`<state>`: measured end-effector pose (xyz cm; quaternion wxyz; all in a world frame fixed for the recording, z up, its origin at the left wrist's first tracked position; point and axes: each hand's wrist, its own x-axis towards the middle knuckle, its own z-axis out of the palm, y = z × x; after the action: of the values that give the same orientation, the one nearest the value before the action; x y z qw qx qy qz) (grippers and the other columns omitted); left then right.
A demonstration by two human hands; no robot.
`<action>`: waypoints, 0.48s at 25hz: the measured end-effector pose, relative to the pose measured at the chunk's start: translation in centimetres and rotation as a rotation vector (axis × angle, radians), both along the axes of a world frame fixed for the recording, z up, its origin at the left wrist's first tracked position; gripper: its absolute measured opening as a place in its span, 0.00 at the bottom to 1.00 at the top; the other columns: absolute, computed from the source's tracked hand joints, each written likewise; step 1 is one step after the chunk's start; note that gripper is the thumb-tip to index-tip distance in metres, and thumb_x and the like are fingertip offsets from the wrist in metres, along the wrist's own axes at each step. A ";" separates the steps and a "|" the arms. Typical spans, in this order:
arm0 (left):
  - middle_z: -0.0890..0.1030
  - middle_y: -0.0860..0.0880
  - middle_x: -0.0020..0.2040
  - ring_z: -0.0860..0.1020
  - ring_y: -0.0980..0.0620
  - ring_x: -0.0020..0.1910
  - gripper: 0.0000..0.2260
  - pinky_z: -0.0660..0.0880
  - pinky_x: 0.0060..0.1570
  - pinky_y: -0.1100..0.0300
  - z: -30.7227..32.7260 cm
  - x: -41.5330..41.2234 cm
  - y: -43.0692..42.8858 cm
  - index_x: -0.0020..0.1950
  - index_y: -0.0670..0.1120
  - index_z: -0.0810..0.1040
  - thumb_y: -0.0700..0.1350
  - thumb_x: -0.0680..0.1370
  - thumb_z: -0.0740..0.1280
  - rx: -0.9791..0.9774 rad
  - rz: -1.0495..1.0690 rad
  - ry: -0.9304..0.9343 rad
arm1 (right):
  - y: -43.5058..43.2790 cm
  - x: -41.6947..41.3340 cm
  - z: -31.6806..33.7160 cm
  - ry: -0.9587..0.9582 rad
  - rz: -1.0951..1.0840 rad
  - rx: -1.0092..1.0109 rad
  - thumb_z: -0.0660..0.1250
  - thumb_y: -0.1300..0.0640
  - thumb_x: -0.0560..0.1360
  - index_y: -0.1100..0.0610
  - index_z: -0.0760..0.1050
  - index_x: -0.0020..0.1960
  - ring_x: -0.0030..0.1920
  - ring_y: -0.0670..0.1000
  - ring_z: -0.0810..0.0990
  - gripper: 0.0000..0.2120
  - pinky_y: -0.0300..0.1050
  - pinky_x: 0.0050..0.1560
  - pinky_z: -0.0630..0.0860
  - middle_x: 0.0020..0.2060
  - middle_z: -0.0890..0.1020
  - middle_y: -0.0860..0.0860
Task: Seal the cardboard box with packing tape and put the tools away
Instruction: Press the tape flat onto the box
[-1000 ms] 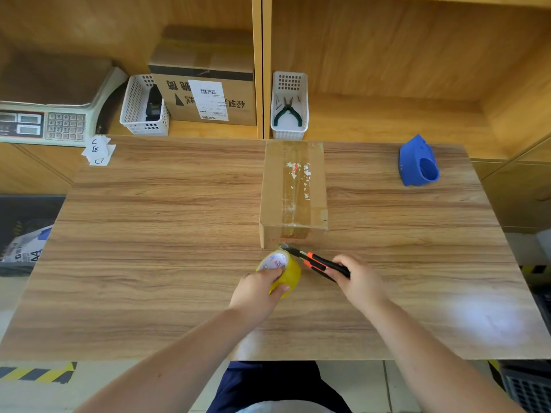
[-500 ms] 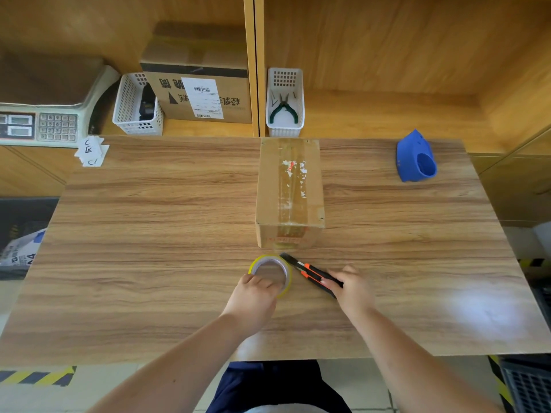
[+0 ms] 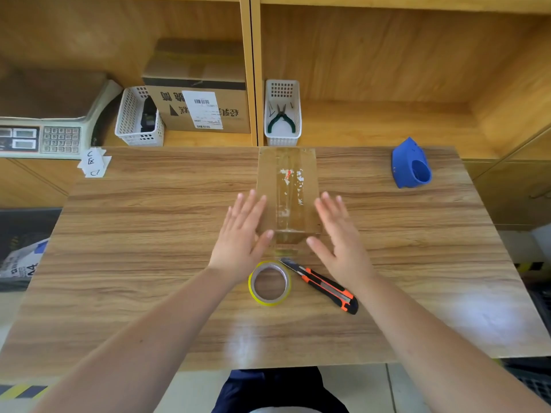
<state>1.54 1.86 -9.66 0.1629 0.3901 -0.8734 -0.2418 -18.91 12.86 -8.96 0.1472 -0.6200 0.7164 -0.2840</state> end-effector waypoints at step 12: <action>0.46 0.52 0.81 0.41 0.50 0.79 0.30 0.37 0.75 0.46 0.6 -4.7 -3.2 0.80 0.53 0.46 0.63 0.80 0.46 -0.178 -0.108 -0.469 | -5.8 -0.4 -1.5 0.186 0.067 0.195 0.52 0.45 0.81 0.49 0.53 0.78 0.79 0.50 0.45 0.27 0.58 0.74 0.57 0.78 0.53 0.43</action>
<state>-3.16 -1.32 -9.06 -0.0236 0.3726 -0.9246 -0.0754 -19.36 7.04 -10.42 0.1491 -0.6501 0.7300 -0.1493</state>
